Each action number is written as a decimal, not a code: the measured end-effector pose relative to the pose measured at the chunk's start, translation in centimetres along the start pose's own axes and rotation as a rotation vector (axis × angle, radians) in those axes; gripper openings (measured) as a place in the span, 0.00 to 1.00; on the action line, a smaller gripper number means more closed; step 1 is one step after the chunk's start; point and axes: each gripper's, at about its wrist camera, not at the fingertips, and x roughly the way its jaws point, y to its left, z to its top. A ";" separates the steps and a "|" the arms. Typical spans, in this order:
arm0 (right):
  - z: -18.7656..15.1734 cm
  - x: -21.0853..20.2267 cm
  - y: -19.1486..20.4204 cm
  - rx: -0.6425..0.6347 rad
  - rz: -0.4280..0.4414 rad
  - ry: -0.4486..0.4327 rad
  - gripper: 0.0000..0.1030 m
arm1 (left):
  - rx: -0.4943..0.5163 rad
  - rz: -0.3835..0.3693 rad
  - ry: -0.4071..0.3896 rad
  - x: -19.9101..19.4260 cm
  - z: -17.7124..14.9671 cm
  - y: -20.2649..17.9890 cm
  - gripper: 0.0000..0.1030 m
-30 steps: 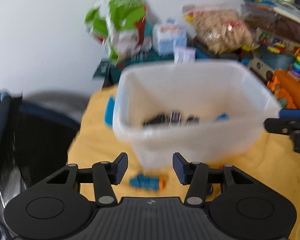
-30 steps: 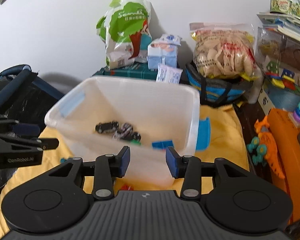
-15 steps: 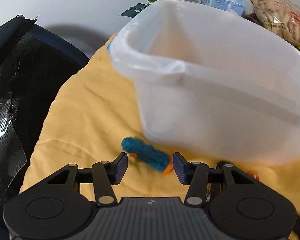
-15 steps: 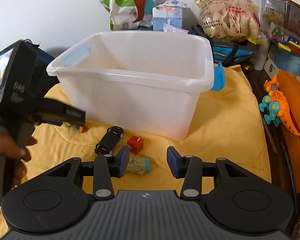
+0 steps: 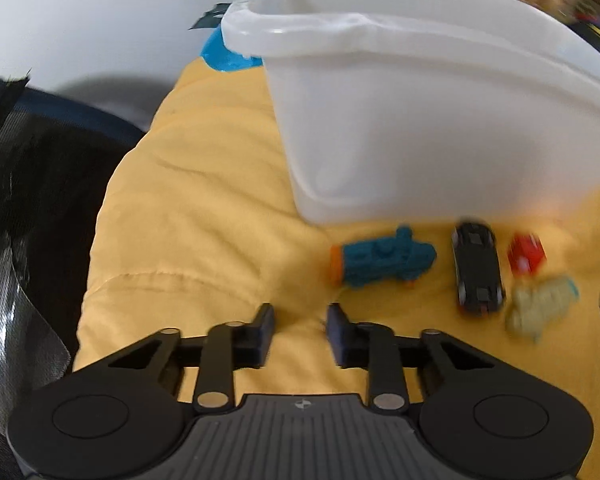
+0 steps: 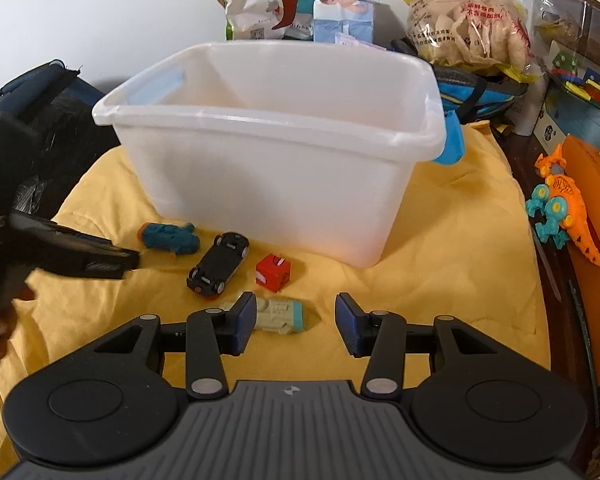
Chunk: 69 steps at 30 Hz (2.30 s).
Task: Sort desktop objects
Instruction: 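Move both grippers back down toward the toys on the cloth, then grasp the pale green toy train with the right gripper while the left grasps the blue-orange toy, then lift the toy train and blue-orange toy up over the white bin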
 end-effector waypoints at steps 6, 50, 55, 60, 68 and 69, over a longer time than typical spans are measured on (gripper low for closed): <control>-1.1 0.1 0.1 -0.007 0.005 0.016 0.47 | 0.106 -0.045 -0.030 -1.6 -2.7 -0.3 0.15; -3.5 2.5 -2.1 0.005 0.006 0.074 0.63 | 0.592 -0.171 -0.131 -0.1 0.7 -7.1 0.57; -3.6 1.8 -2.6 0.007 -0.004 0.053 0.71 | 0.644 -0.201 -0.109 1.9 1.8 -8.6 0.56; -4.1 1.2 -4.3 0.031 0.001 0.040 0.73 | 0.541 -0.187 -0.076 0.5 0.3 -9.6 0.28; -4.5 1.2 -4.3 -0.216 0.125 0.001 0.74 | 0.307 -0.145 -0.029 -1.9 -4.2 -10.0 0.28; -4.3 1.6 -4.1 -0.264 0.131 0.001 0.74 | 0.310 -0.137 -0.025 -2.0 -4.3 -10.2 0.28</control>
